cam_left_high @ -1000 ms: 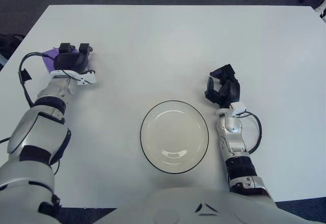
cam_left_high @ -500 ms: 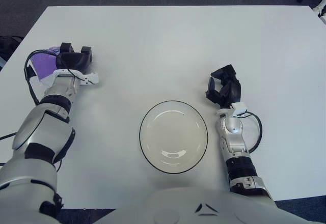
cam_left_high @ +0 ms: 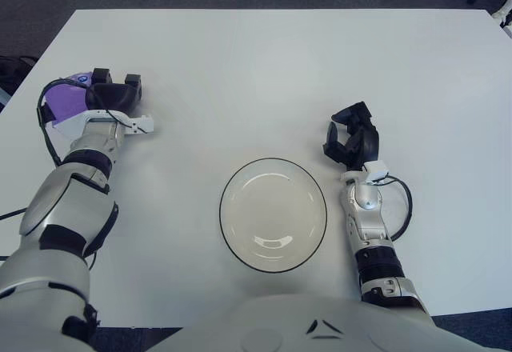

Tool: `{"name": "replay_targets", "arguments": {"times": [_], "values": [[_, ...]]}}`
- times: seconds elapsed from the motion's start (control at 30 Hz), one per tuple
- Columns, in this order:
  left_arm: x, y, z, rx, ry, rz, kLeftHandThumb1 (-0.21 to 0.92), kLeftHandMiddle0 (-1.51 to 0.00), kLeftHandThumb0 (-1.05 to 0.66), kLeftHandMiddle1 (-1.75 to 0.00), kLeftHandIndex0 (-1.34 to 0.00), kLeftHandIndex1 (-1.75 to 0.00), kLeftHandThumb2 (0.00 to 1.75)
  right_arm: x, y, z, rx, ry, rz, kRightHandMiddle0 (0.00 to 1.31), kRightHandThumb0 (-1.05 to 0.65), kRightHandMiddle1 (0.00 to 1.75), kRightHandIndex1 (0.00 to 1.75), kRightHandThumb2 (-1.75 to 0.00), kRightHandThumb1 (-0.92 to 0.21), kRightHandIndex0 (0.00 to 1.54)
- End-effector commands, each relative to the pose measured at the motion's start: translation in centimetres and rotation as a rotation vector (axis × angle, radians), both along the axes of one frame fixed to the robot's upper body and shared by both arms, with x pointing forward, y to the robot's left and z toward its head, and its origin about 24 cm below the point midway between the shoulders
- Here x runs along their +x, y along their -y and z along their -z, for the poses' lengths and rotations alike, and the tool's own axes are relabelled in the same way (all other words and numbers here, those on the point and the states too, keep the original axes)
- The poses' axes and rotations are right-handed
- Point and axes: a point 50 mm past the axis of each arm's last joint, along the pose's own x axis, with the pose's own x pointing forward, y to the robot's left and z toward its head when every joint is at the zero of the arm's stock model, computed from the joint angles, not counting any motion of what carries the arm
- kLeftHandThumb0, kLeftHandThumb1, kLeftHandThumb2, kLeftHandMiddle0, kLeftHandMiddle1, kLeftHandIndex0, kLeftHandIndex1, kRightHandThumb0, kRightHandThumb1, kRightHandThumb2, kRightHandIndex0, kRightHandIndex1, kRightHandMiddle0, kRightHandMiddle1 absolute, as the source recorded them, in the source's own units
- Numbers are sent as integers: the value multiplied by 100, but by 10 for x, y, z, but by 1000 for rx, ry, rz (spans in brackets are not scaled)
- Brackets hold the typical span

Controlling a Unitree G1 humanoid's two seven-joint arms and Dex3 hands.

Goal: Put the tissue paper into the plate.

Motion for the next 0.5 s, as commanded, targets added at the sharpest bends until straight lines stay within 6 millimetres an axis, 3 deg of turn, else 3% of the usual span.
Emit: {"name": "replay_targets", "arguments": {"times": [0.0, 0.47], "values": [[-32, 0, 55, -27, -199, -2, 4, -87, 0, -160, -60, -175, 160, -41, 21, 63, -9, -271, 70, 44, -41, 175, 159, -104, -54, 63], [-26, 3, 44, 10, -102, 58, 3, -88, 0, -159, -61, -175, 160, -40, 21, 64, -6, -271, 64, 43, -41, 175, 157, -104, -54, 64]]}}
